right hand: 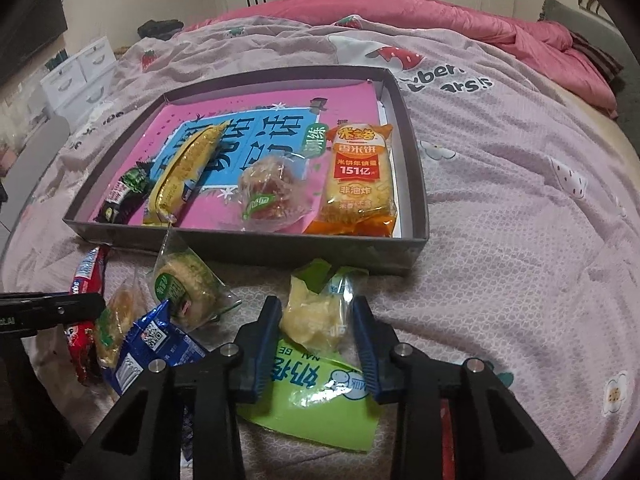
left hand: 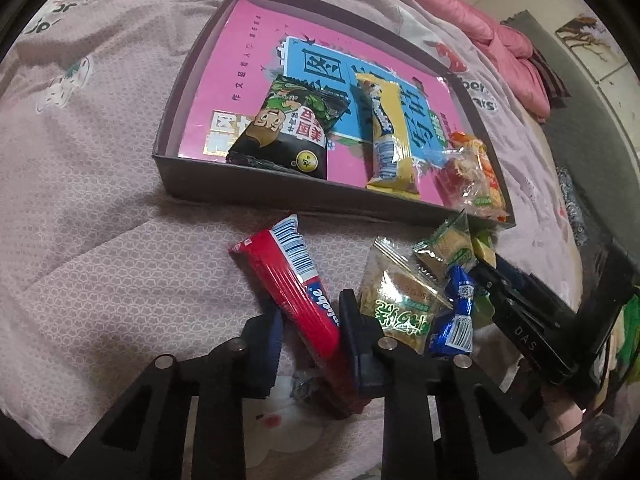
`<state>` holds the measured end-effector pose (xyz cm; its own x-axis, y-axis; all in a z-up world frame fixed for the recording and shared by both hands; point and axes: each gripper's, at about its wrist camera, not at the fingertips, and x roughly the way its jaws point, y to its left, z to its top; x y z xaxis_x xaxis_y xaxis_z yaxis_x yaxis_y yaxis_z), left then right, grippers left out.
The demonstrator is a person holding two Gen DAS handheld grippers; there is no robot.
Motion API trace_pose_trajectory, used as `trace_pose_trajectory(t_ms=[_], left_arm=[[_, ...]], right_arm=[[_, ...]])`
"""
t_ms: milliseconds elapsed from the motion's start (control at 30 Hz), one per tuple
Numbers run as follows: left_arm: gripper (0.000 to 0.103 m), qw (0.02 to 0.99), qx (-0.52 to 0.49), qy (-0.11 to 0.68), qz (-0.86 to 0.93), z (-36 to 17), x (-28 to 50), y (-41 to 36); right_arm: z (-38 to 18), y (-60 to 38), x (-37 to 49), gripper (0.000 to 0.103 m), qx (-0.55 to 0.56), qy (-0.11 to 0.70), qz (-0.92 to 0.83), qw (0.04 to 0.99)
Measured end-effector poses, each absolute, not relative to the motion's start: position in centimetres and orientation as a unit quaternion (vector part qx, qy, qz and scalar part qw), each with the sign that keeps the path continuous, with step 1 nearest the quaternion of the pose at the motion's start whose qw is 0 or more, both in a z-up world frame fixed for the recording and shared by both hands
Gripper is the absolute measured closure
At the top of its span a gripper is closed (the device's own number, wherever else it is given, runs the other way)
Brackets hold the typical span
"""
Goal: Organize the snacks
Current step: 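Grasp the red wafer stick with the left gripper while the right grasps a clear yellow-green bag, then lift the red wafer stick and clear bag over the tray with both grippers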
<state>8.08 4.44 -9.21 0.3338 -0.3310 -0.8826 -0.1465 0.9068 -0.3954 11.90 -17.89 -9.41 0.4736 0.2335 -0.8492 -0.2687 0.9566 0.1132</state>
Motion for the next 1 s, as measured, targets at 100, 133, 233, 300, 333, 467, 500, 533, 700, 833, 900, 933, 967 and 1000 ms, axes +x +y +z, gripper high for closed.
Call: trace_pose_trajectory(t_ms=[100,133,233,300,333,467,500,533,700,833,900,933,967,1000], left_arm=[[0.079,0.79,-0.211,0.572,-0.06,-9.1,8.1,4.6],[0.08,0.791,-0.211,0.571,-0.063,-9.0,8.1,4.5],[0.083,0.793,-0.208,0.569,-0.065,-8.8,8.0,4.4],[0.085,0.795,-0.207,0.567,-0.067,-8.6,8.0,4.4],[0.086,0.796,-0.203,0.566,-0.066,-8.5,8.0,4.3],[0.088,0.799,-0.2,0.563,-0.068,-8.3,8.0,4.3],[0.088,0.8,-0.2,0.562,-0.069,-8.3,8.0,4.3],[0.088,0.8,-0.2,0.561,-0.071,-8.2,7.9,4.3],[0.088,0.807,-0.2,0.55,-0.077,-7.4,7.6,4.3],[0.088,0.811,-0.199,0.544,-0.08,-6.9,7.4,4.4],[0.088,0.814,-0.197,0.541,-0.079,-6.7,7.3,4.4],[0.088,0.816,-0.194,0.538,-0.078,-6.4,7.3,4.4],[0.088,0.818,-0.193,0.537,-0.078,-6.3,7.3,4.4],[0.088,0.82,-0.192,0.534,-0.078,-6.2,7.2,4.4]], right_arm=[[-9.3,-18.4,11.9,0.067,0.007,0.494,0.151,0.856],[-9.3,-18.4,11.9,0.067,0.007,0.494,0.151,0.856],[-9.0,-18.9,11.8,0.067,0.026,0.492,0.154,0.856],[-8.9,-19.0,11.7,0.067,0.033,0.491,0.157,0.856],[-8.8,-19.1,11.6,0.067,0.036,0.49,0.157,0.857],[-8.3,-19.5,11.3,0.067,0.046,0.484,0.159,0.859],[-8.2,-19.6,11.2,0.067,0.049,0.482,0.16,0.86],[-8.0,-19.8,11.1,0.067,0.054,0.48,0.161,0.861],[-7.2,-20.6,10.8,0.067,0.079,0.467,0.164,0.865],[-6.5,-21.0,10.7,0.067,0.094,0.453,0.168,0.871],[-6.2,-21.1,10.7,0.067,0.096,0.449,0.172,0.872],[-6.1,-21.0,10.7,0.067,0.096,0.446,0.174,0.873],[-6.0,-20.9,10.6,0.067,0.095,0.443,0.177,0.874],[-5.8,-20.8,10.6,0.067,0.094,0.44,0.179,0.875]])
